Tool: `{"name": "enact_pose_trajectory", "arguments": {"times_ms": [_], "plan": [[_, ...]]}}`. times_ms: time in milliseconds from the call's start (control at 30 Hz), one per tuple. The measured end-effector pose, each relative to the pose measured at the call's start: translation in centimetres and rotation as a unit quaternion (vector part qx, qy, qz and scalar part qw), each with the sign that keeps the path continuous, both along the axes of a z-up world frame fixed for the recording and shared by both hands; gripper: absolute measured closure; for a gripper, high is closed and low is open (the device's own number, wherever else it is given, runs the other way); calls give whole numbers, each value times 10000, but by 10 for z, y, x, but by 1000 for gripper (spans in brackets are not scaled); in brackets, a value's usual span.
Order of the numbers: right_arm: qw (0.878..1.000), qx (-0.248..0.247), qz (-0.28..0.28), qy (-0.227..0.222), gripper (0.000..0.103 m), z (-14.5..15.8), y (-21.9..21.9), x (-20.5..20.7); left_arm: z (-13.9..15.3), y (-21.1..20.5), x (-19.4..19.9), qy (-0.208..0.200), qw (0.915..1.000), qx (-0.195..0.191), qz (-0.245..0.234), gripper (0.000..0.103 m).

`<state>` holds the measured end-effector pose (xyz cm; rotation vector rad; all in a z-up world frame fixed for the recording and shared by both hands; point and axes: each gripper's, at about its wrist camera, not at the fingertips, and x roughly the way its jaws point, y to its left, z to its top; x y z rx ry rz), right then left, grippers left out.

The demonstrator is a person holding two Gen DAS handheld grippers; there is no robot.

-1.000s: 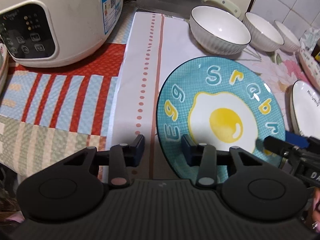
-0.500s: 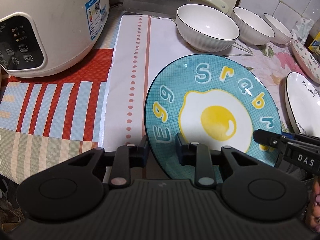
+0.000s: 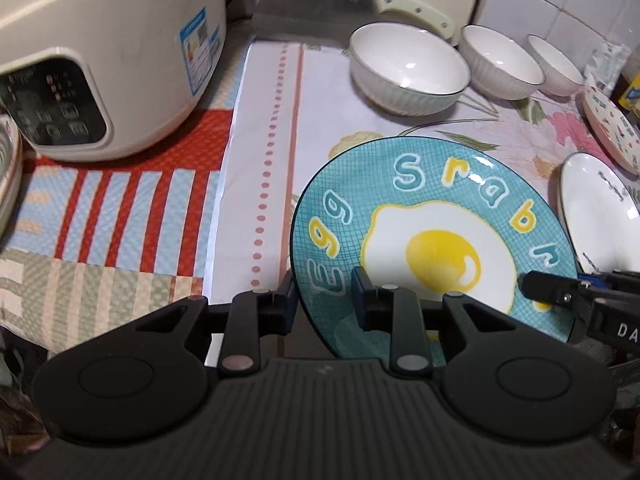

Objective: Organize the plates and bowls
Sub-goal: 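Lift the teal egg plate and carry it over the white plate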

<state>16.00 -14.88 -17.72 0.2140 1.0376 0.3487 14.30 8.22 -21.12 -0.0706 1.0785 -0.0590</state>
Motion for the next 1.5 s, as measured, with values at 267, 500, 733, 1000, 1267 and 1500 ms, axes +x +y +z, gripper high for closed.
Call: {"name": "enact_pose_trajectory", "arguments": {"times_ms": [267,500,733,1000,1267,1500], "plan": [[9997,152,-194,-83,78,45,-24,-24,47,-16,-18,182,9995,-236,-96,77],[9994,194,-288,-55,78,85,-52,-48,91,-46,-39,123,9985,-207,-494,77],[9972,287,-650,-230,78,104,-89,-70,109,-81,-46,-33,9955,-290,-899,77],[9926,386,-1115,-279,79,100,-136,-80,102,-127,-37,154,9885,-449,-1434,77],[9857,696,-1536,40,79,54,-170,-69,64,-161,-16,485,9869,-274,-1515,77],[9839,598,-1679,163,79,27,-181,-59,36,-177,6,733,9849,-250,-1550,77]]}}
